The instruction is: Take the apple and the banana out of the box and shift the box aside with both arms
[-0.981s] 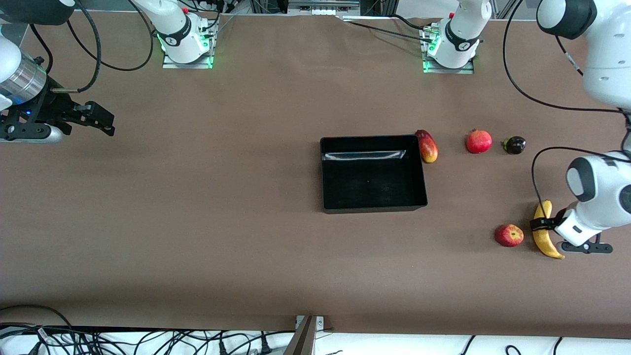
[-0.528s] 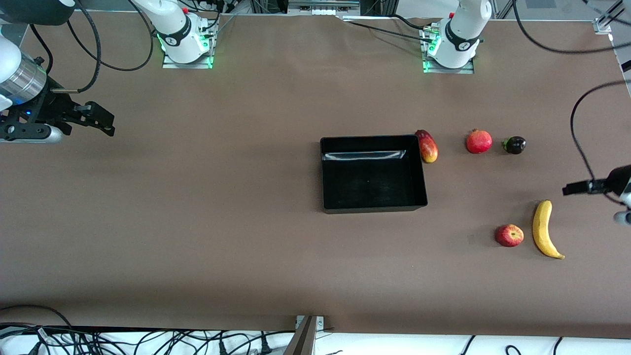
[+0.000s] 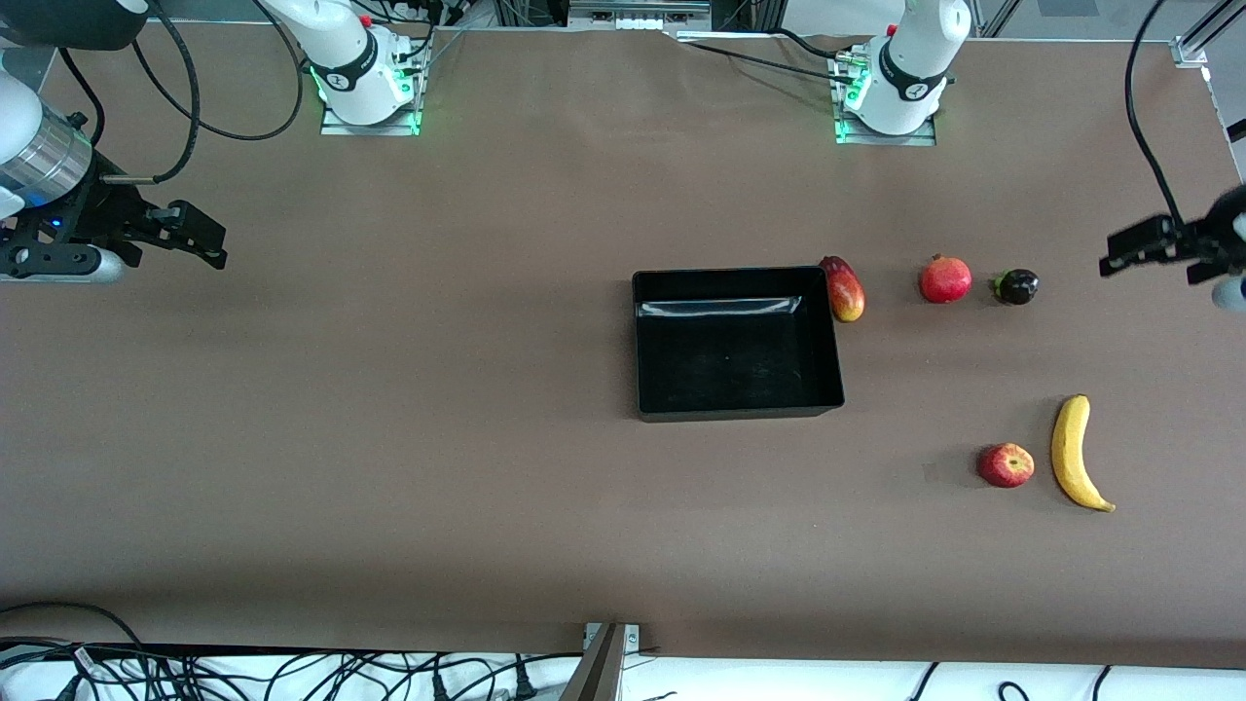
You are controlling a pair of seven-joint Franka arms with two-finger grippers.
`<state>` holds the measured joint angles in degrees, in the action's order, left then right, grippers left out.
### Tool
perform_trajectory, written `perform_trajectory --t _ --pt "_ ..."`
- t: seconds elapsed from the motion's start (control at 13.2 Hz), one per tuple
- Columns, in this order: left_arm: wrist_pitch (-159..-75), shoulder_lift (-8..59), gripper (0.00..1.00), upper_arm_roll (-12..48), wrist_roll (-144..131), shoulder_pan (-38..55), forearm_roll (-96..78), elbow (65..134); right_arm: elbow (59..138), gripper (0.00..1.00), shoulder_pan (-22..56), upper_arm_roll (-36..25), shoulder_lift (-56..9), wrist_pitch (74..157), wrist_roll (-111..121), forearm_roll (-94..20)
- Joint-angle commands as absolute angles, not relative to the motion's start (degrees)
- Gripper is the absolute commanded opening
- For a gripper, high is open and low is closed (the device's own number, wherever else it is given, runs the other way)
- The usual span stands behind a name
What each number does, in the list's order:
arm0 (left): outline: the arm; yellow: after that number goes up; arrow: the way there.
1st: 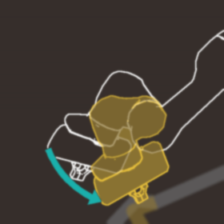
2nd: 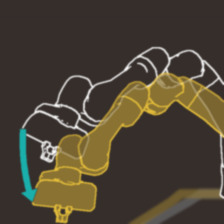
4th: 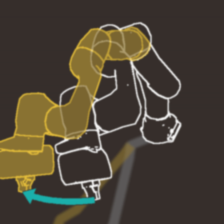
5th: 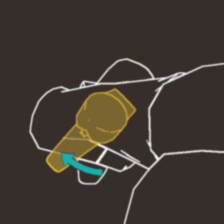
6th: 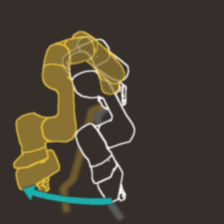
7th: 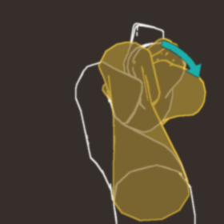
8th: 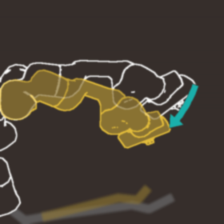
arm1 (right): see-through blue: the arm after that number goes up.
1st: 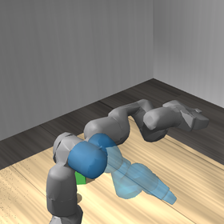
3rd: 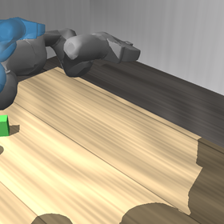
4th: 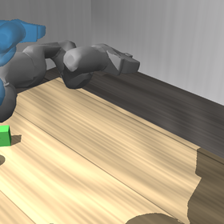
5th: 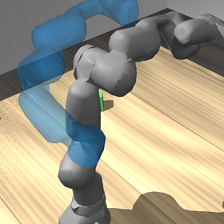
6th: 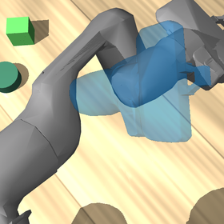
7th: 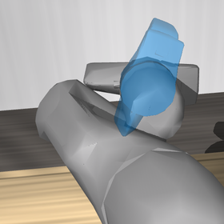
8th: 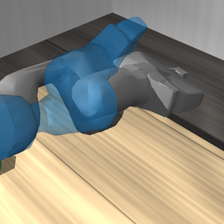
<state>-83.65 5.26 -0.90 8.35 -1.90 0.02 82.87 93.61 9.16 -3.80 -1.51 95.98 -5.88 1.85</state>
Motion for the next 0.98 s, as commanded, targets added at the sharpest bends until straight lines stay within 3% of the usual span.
perform_trajectory --t 0.0,0.91 --pt "-80.5 -0.6 1.00 -2.2 6.6 0.5 -0.9 85.6 93.1 1.00 9.1 -3.7 -1.5 95.8 -5.9 2.3" --pt "-78.3 -2.3 1.00 -3.0 2.8 3.8 -0.5 86.2 93.1 1.00 9.1 -3.7 -1.5 95.8 -5.9 2.3"
